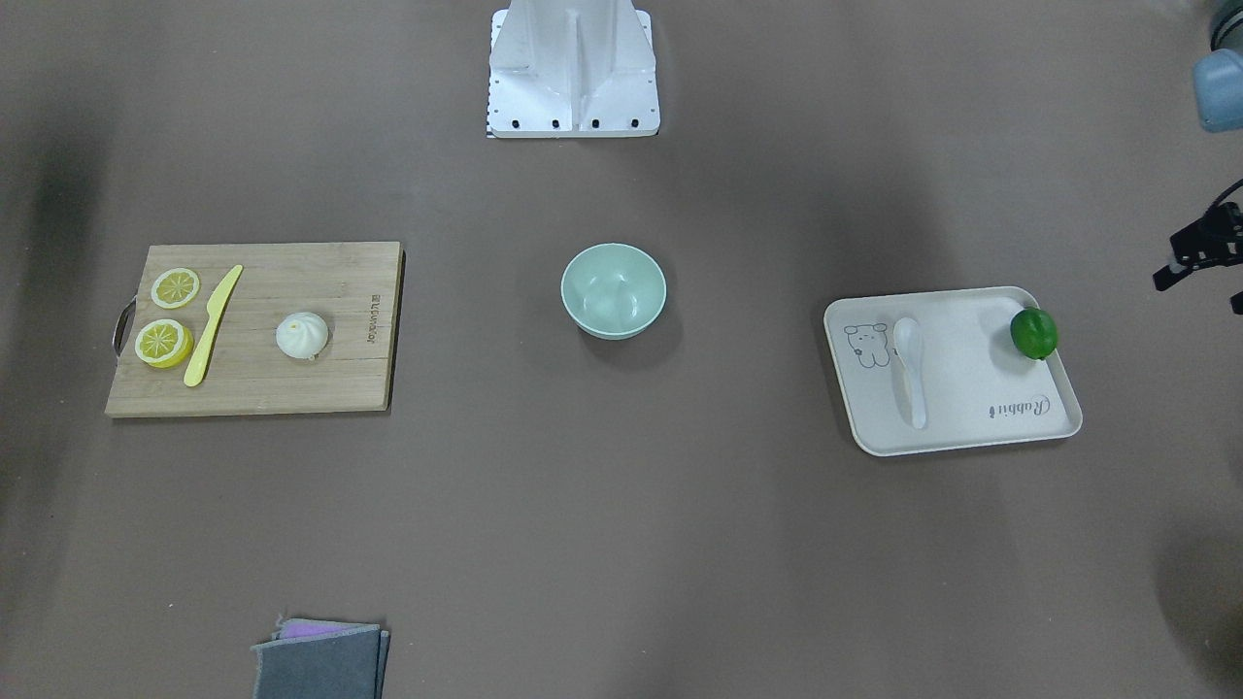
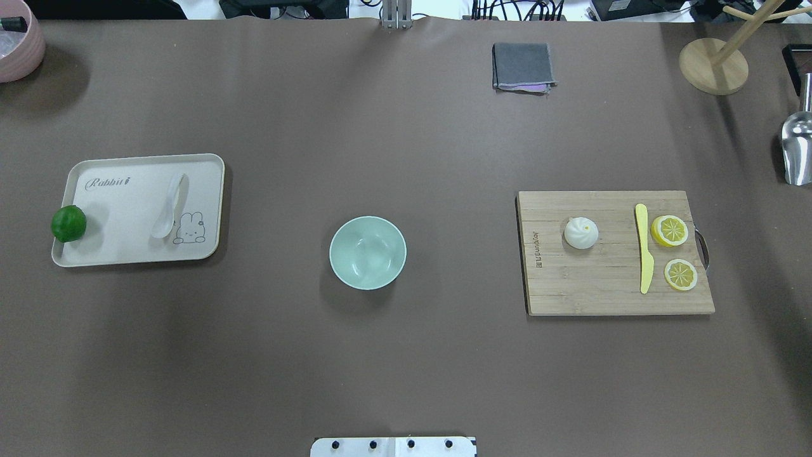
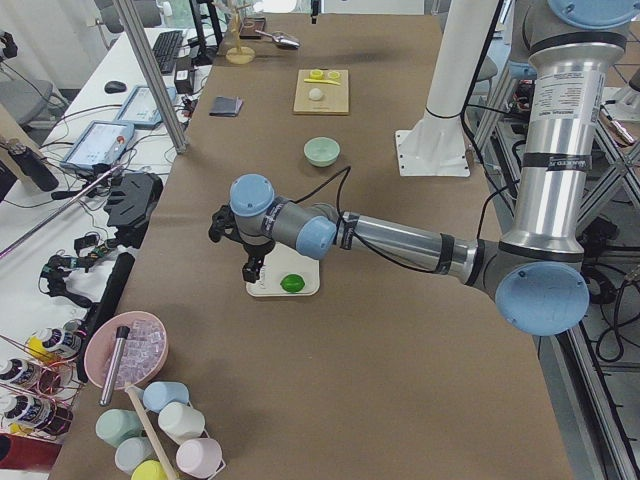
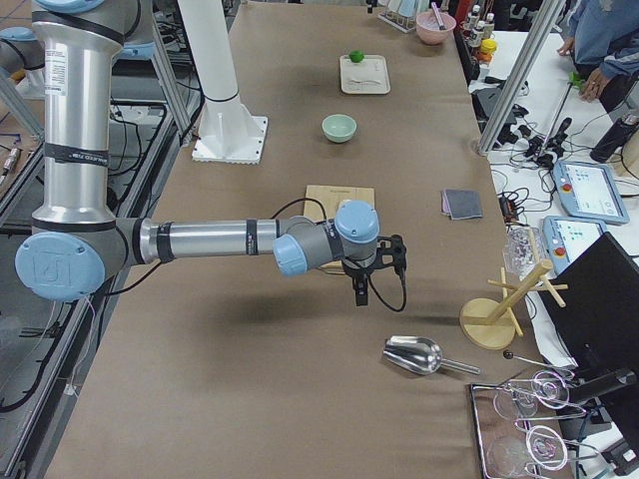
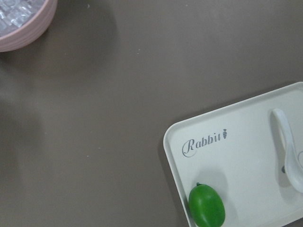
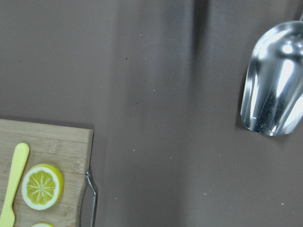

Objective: Put spoon and bun in bowl

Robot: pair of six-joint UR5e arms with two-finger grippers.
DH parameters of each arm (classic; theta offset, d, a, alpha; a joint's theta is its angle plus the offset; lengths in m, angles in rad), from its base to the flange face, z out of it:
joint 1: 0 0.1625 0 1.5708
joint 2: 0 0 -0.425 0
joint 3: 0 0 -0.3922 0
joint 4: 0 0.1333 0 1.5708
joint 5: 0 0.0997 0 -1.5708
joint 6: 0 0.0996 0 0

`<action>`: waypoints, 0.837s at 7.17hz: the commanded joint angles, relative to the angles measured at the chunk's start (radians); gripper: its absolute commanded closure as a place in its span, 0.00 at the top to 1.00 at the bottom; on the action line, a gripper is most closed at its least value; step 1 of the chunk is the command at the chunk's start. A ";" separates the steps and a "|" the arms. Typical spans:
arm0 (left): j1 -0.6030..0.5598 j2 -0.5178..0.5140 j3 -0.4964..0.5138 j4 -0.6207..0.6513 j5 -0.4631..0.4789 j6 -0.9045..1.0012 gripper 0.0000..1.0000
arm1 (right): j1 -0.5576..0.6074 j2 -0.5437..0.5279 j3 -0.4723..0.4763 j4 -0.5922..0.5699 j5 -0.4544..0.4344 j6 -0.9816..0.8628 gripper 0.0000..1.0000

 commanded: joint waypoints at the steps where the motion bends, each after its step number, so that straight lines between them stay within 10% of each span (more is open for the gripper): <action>1: 0.167 -0.078 -0.002 -0.064 0.053 -0.270 0.98 | -0.154 0.056 0.000 0.129 -0.030 0.260 1.00; 6: 0.378 -0.252 0.228 -0.083 0.220 -0.337 0.85 | -0.478 0.221 0.075 0.161 -0.267 0.656 0.95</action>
